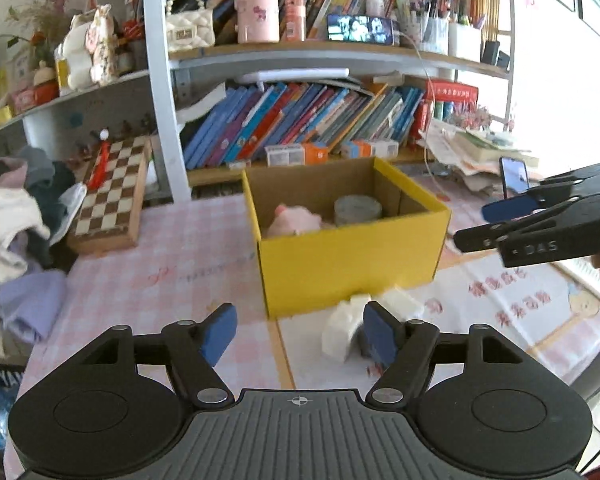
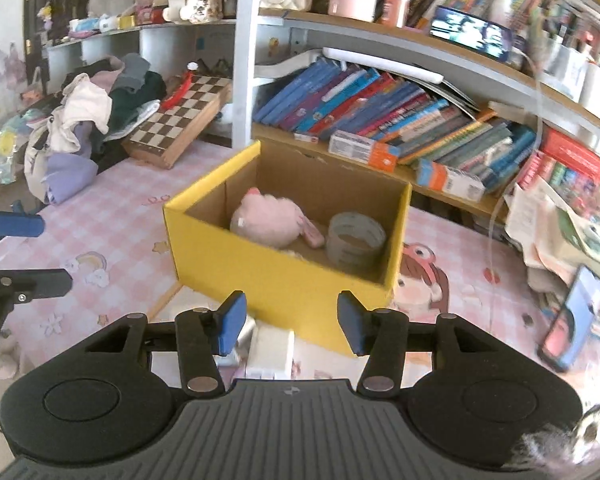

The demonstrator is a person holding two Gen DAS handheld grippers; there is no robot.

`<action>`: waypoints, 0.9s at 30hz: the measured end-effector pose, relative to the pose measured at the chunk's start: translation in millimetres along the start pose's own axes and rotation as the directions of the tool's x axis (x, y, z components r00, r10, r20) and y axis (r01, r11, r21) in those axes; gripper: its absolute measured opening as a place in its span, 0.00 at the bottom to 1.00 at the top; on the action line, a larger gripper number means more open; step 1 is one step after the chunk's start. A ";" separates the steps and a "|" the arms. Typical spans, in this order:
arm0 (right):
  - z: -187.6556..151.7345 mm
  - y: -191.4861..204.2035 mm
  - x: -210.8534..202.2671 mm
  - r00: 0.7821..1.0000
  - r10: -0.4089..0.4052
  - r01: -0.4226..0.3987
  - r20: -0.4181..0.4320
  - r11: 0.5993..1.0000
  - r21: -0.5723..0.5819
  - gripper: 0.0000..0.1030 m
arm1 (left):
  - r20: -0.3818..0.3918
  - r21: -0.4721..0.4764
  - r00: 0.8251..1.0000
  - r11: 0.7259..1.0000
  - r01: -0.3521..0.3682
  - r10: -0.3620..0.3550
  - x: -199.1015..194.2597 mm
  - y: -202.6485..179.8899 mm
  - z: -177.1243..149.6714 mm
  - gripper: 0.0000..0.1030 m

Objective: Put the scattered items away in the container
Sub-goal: 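Withdraw both tools from the box back toward the remaining items, then reach the right tool to the grey toy car while the left tool approaches a white charger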

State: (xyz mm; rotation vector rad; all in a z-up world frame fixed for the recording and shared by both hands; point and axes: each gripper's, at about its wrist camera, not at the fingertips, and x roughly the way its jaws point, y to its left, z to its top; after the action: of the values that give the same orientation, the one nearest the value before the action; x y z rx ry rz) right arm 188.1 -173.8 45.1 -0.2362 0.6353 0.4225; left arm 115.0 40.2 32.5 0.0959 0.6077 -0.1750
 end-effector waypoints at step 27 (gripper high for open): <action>-110.0 70.3 -26.5 0.996 -0.059 0.066 -0.063 0.991 0.115 0.80 | -0.092 0.048 0.995 0.998 -0.037 0.041 -8.8 -30.2 -67.0 0.88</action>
State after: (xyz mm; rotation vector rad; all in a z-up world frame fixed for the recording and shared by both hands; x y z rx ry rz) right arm 79.8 -156.8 -30.5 -0.1573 0.7071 0.3181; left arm 64.6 21.2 -18.4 0.1612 0.6939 -0.1473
